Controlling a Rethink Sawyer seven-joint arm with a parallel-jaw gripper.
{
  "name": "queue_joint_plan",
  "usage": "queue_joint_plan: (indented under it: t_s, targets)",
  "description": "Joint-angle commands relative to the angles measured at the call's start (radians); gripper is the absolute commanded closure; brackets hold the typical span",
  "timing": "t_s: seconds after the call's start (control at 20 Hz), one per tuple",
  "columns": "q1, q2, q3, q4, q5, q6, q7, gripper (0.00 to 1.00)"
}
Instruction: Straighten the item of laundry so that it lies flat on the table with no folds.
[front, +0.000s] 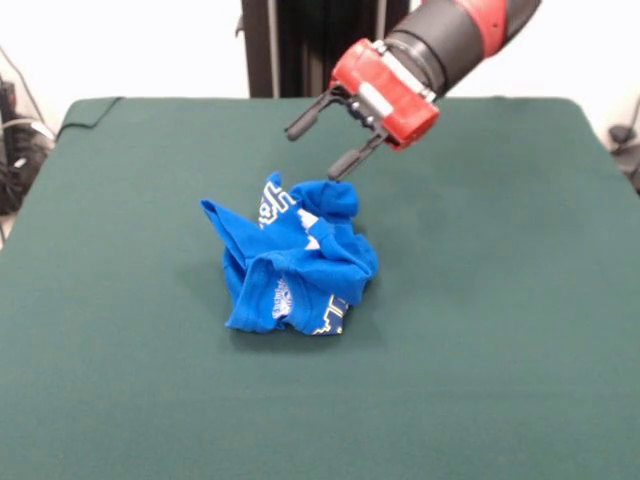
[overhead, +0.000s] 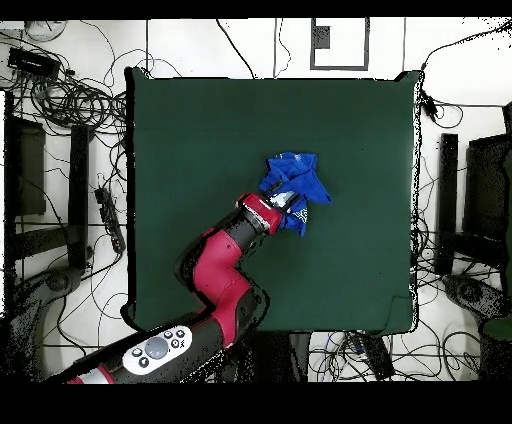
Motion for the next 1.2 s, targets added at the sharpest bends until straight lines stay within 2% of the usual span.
queue_joint_plan:
  t_s: [0.05, 0.25, 0.4, 0.5, 0.65, 0.9, 1.05, 1.1, 1.2]
  targets:
    - [0.013, 0.085, 0.061, -0.015, 0.082, 0.098, 0.037, 0.0]
    - [0.028, 0.138, 0.052, -0.025, 0.16, 0.094, 0.011, 0.0]
    - [0.052, 0.195, 0.036, -0.034, 0.268, 0.113, -0.054, 0.0]
    - [0.045, 0.207, 0.048, -0.044, 0.276, 0.099, -0.05, 0.0]
    - [-0.003, 0.195, 0.081, -0.066, 0.179, 0.037, 0.049, 0.0]
    - [-0.087, 0.203, 0.134, -0.124, 0.004, -0.129, 0.29, 0.0]
    - [-0.109, 0.207, 0.169, -0.144, -0.015, -0.168, 0.346, 0.0]
    - [-0.108, 0.238, 0.201, -0.167, -0.006, -0.206, 0.376, 0.0]
    - [-0.131, 0.235, 0.232, -0.185, -0.051, -0.249, 0.432, 0.0]
